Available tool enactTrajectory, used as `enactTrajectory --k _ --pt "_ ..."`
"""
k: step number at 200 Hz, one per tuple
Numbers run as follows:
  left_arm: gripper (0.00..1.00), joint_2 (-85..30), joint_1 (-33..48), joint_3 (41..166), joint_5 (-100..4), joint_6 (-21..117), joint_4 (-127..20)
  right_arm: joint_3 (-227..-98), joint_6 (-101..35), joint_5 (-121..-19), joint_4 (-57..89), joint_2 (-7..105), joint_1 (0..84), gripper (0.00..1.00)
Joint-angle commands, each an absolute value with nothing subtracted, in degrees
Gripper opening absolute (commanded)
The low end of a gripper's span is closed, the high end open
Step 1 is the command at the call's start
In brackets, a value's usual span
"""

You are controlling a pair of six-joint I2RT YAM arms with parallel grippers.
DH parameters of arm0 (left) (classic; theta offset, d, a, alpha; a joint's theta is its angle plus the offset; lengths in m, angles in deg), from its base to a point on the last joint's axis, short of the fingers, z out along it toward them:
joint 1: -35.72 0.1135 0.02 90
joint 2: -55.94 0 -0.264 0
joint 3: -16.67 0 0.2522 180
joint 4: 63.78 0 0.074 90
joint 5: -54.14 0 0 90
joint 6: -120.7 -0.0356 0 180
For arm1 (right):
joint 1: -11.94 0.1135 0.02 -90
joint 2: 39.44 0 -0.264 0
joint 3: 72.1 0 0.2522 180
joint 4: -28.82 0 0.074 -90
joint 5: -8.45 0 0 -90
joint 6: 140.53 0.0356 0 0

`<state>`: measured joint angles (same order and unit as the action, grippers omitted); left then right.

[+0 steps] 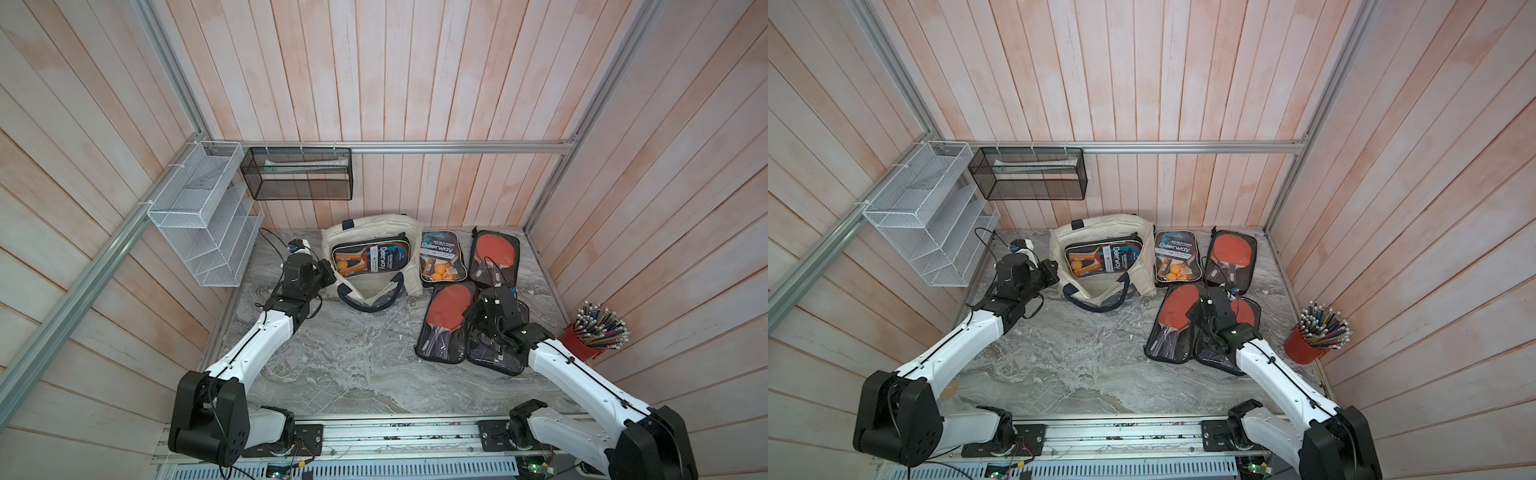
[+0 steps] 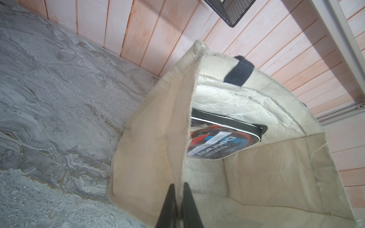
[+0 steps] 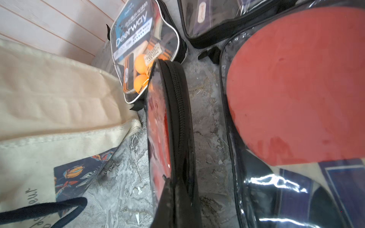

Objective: Remove the ping pong set from the canvas bag
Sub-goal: Place the ping pong set at the center of the board.

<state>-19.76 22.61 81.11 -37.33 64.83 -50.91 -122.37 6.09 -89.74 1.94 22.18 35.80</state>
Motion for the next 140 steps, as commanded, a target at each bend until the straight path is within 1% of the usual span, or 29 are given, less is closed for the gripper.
enactTrajectory --k 1,47,59,65,68,73,78,89,95,98,113,140 --pt "0.00 -20.1 22.6 81.1 -37.2 64.9 -51.5 -122.7 5.1 -87.1 9.0 25.3 35.3 0.00" --pt "0.00 -19.9 22.4 81.1 -37.0 64.9 -51.3 -121.8 3.9 -85.6 10.6 28.7 32.5 0.01" --pt "0.00 -19.9 22.4 81.1 -36.9 64.8 -51.3 -121.2 3.3 -85.1 10.4 28.0 31.6 0.28" --pt "0.00 -19.9 22.4 81.0 -37.0 64.8 -51.3 -121.0 3.0 -85.6 10.2 27.5 31.4 0.48" --pt "0.00 -20.0 22.4 81.1 -37.0 64.8 -51.3 -121.0 2.8 -85.9 10.2 27.2 31.5 0.54" --pt "0.00 -19.9 22.4 81.1 -36.9 64.8 -51.3 -121.1 2.2 -86.4 9.8 26.6 31.4 0.68" --pt "0.00 -19.9 22.4 81.0 -36.9 64.8 -51.4 -121.6 1.1 -86.7 9.4 26.0 31.4 0.78" --pt "0.00 -19.9 22.4 81.0 -36.9 64.9 -51.5 -123.0 -1.3 -88.0 8.5 24.9 31.9 0.92" --pt "0.00 -19.9 22.3 80.8 -37.0 64.9 -51.6 -124.1 -2.6 -88.7 8.1 24.4 32.2 0.97" --pt "0.00 -20.0 22.3 80.9 -37.0 64.9 -51.6 -124.6 -3.4 -89.2 8.0 24.2 32.6 0.98" --pt "0.00 -20.1 22.1 80.9 -37.0 65.0 -51.7 -128.1 -8.6 -90.9 8.0 23.9 34.7 0.98" --pt "0.00 -20.0 22.0 80.9 -36.8 65.2 -51.8 -137.8 -20.0 -94.7 8.1 26.2 41.3 0.98"
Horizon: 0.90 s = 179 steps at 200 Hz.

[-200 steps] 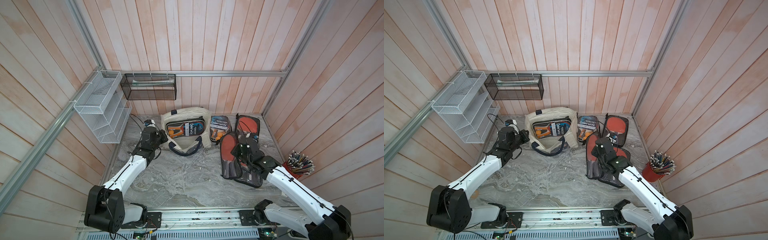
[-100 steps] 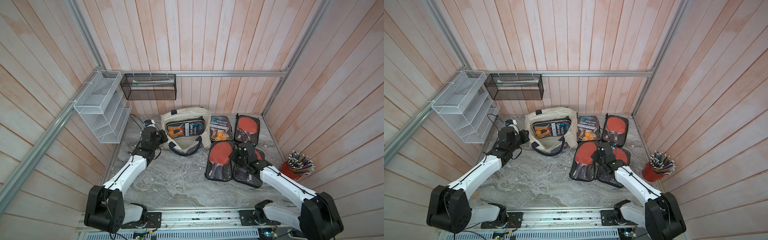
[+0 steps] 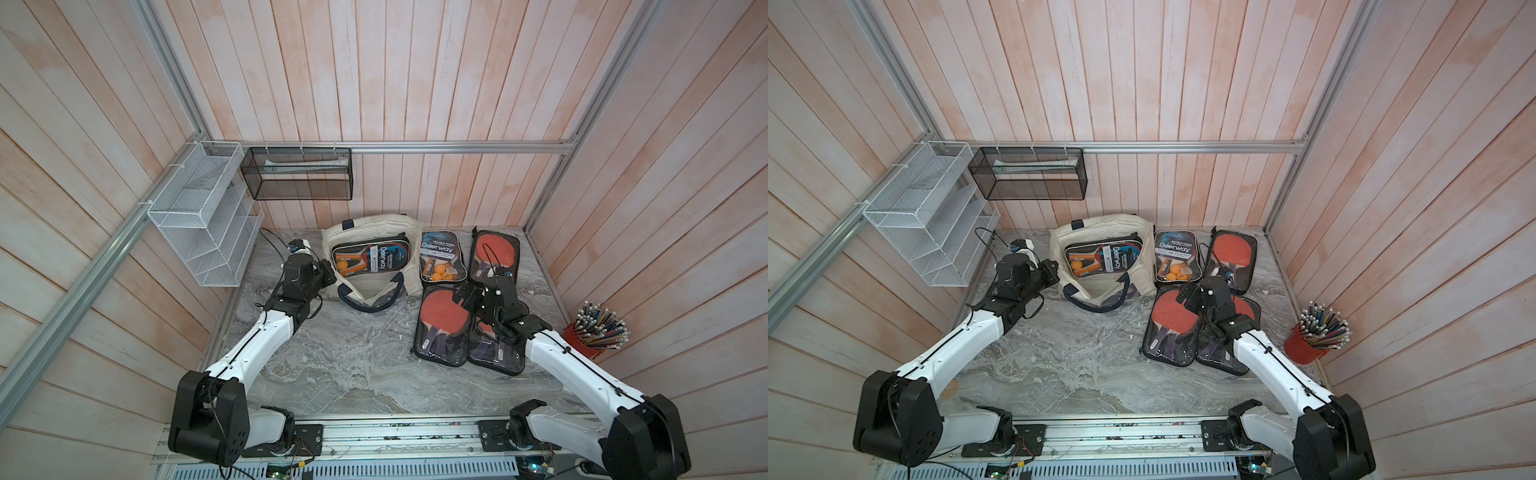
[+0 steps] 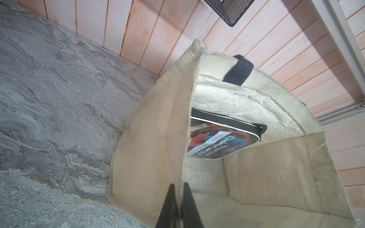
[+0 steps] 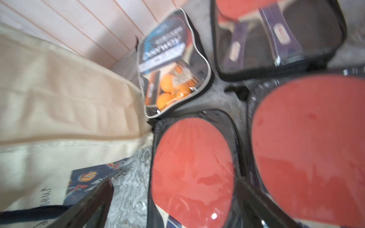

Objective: Remove the ping pong set from the canvas bag
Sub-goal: Place the ping pong set at the center of the board.

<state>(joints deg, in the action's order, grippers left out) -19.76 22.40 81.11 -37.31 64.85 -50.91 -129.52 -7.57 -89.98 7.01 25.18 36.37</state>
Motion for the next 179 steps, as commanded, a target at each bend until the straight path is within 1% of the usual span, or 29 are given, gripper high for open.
enactTrajectory --k 1,12,40,58,70,90,108,148,179 --pt "0.00 -20.0 21.9 80.9 -36.8 65.2 -51.7 -138.2 -20.3 -94.8 8.1 26.3 41.6 0.98" --pt "0.00 -20.0 22.0 80.8 -36.7 65.1 -51.7 -141.8 -25.4 -95.8 9.5 27.7 44.3 0.98" --pt "0.00 -19.9 21.9 81.1 -36.8 65.0 -51.6 -153.4 -38.8 -93.8 9.7 34.6 49.3 0.98" --pt "0.00 -19.9 21.9 81.3 -37.0 65.0 -51.7 -163.1 -45.7 -90.9 5.8 41.8 50.5 0.98" --pt "0.00 -19.9 21.9 81.3 -37.0 65.0 -51.7 -168.8 -50.0 -87.2 3.7 46.6 50.7 0.98" --pt "0.00 -19.9 21.9 81.2 -37.2 65.0 -51.8 -176.9 -56.4 -82.6 1.0 54.3 51.0 0.98" --pt "0.00 -19.9 21.8 81.1 -37.3 65.1 -51.9 -183.9 -61.1 -80.5 -2.4 61.0 51.3 0.98" --pt "0.00 -19.3 21.9 81.2 -36.9 64.5 -51.3 -195.7 -70.5 -80.8 -11.8 73.6 52.9 0.98" --pt "0.00 -19.2 21.9 81.4 -36.8 64.4 -51.2 -202.2 -74.6 -84.2 -16.2 79.5 54.8 0.95"
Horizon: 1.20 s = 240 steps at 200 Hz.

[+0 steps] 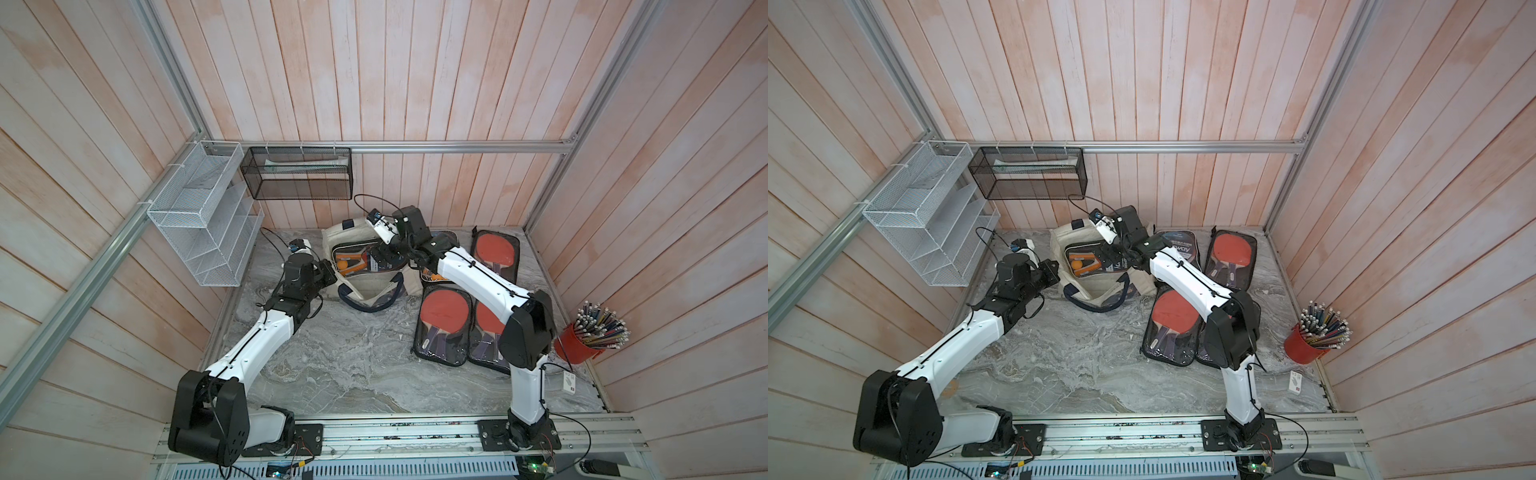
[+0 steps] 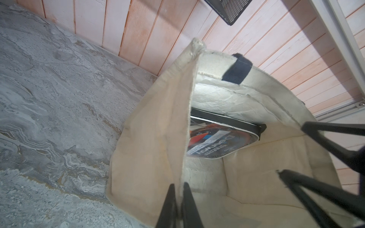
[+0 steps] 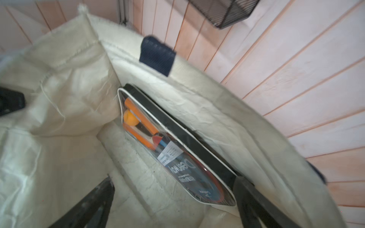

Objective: Remove the ping pong set from the canvas bag
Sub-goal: Place the ping pong set at the center of the board, then pick up the ping pong set from the canvas bag.

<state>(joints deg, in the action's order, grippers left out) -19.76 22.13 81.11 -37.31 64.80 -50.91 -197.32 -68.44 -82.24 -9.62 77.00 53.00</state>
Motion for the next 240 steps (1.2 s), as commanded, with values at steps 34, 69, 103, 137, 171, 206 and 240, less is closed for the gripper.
enactTrajectory --k 34,69,103,137,171,206,240 --pt "0.00 -19.3 21.9 81.2 -36.9 64.5 -51.4 -207.0 -77.1 -86.6 -18.1 83.9 55.3 0.95" --pt "0.00 -19.4 21.9 80.9 -36.9 64.7 -51.9 -211.0 -78.9 -88.6 -18.2 88.1 55.1 0.96" --pt "0.00 -19.1 21.9 80.3 -37.1 64.9 -52.1 -214.8 -79.1 -88.2 -18.7 92.0 54.4 0.98" --pt "0.00 -18.6 21.9 80.0 -37.0 64.7 -52.0 -217.6 -79.3 -88.6 -18.9 94.7 53.8 0.98" --pt "0.00 -18.1 21.9 79.2 -36.7 64.5 -52.4 -220.3 -79.6 -88.9 -19.2 96.9 53.2 0.98" --pt "0.00 -18.1 21.9 78.8 -36.6 64.5 -52.6 -221.0 -79.6 -87.7 -19.9 98.5 52.6 0.98" --pt "0.00 -18.5 21.9 78.9 -36.8 64.6 -52.9 -221.0 -79.7 -86.4 -21.1 99.7 52.6 0.98"
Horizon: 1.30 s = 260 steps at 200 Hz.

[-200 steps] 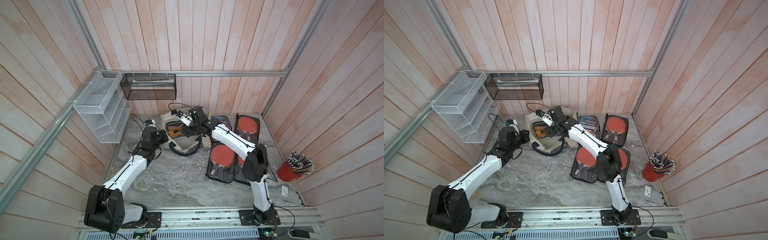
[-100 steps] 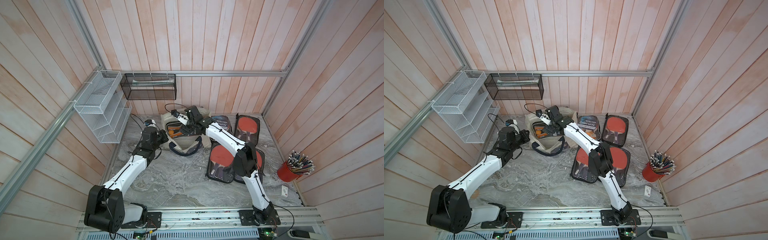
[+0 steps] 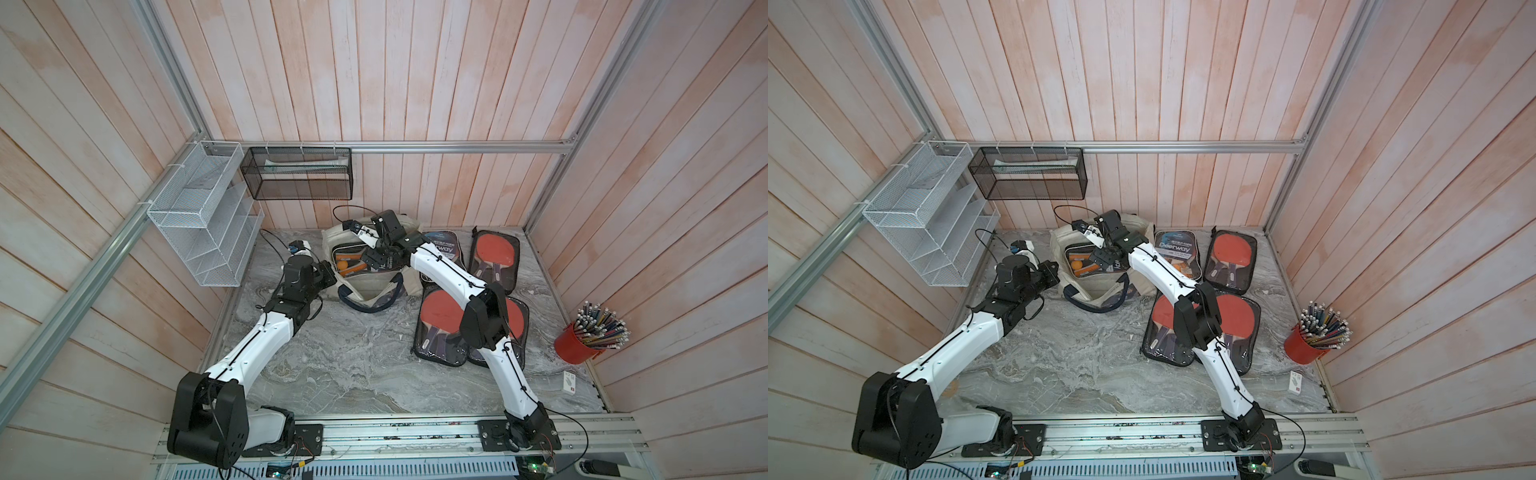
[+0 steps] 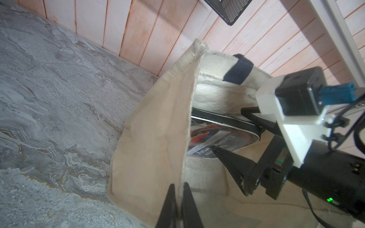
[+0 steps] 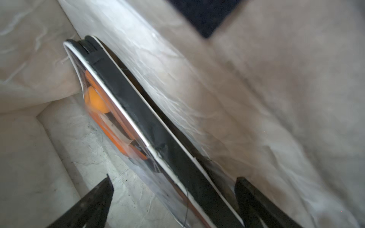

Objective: Remove the ping pong set from the canvas bag
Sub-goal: Pick up the ping pong set from the canvas bag.

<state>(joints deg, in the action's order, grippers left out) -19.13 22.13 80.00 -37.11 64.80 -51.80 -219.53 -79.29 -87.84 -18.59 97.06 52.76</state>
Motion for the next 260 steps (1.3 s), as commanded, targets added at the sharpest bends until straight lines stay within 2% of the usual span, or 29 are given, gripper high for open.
enactTrajectory --k 1,46,66,79,98,108,227,238,244,248,249,250,253,260 --pt "0.00 -18.5 21.9 78.9 -36.8 64.5 -52.9 -221.0 -79.7 -86.3 -21.2 99.7 52.6 0.98" --pt "0.00 -18.9 21.9 78.9 -36.8 64.6 -53.2 -220.0 -80.1 -84.4 -22.4 100.3 52.7 0.97" --pt "0.00 -18.9 21.9 78.7 -36.7 64.6 -53.2 -219.8 -79.8 -83.5 -22.8 100.2 52.7 0.89" --pt "0.00 -18.9 21.9 78.6 -36.7 64.7 -53.4 -219.9 -79.6 -83.1 -23.1 100.1 52.7 0.71" --pt "0.00 -18.9 21.9 78.6 -36.8 64.8 -53.5 -219.9 -79.2 -83.2 -23.2 100.0 52.7 0.19" --pt "0.00 -18.9 21.9 78.7 -36.8 64.8 -53.6 -219.9 -79.0 -83.9 -23.1 99.8 52.7 0.00" --pt "0.00 -19.3 21.9 79.9 -36.6 65.1 -52.5 -217.2 -78.9 -88.7 -17.6 92.4 52.9 0.00" --pt "0.22 -19.5 21.8 80.3 -36.1 65.4 -52.1 -216.8 -79.1 -88.9 -17.2 91.6 53.1 0.00" --pt "0.39 -19.6 21.9 80.3 -35.9 65.6 -52.0 -216.7 -79.1 -88.9 -17.1 91.2 53.1 0.00" --pt "0.81 -19.6 22.0 80.4 -35.9 65.5 -52.2 -216.6 -79.1 -88.9 -17.0 91.1 53.2 0.00" --pt "0.90 -19.6 22.0 80.3 -35.9 65.5 -52.3 -216.6 -79.1 -88.9 -17.0 91.1 53.2 0.00" --pt "0.95 -19.6 21.9 80.3 -35.9 65.5 -52.4 -216.6 -79.2 -88.9 -17.0 91.1 53.2 0.00" --pt "0.99 -19.5 21.9 80.3 -36.0 65.4 -52.5 -216.6 -79.2 -89.0 -17.0 90.9 53.2 0.00" --pt "1.00 -19.4 22.0 80.4 -35.9 65.4 -52.5 -216.5 -79.3 -89.0 -16.8 90.7 53.2 0.00"
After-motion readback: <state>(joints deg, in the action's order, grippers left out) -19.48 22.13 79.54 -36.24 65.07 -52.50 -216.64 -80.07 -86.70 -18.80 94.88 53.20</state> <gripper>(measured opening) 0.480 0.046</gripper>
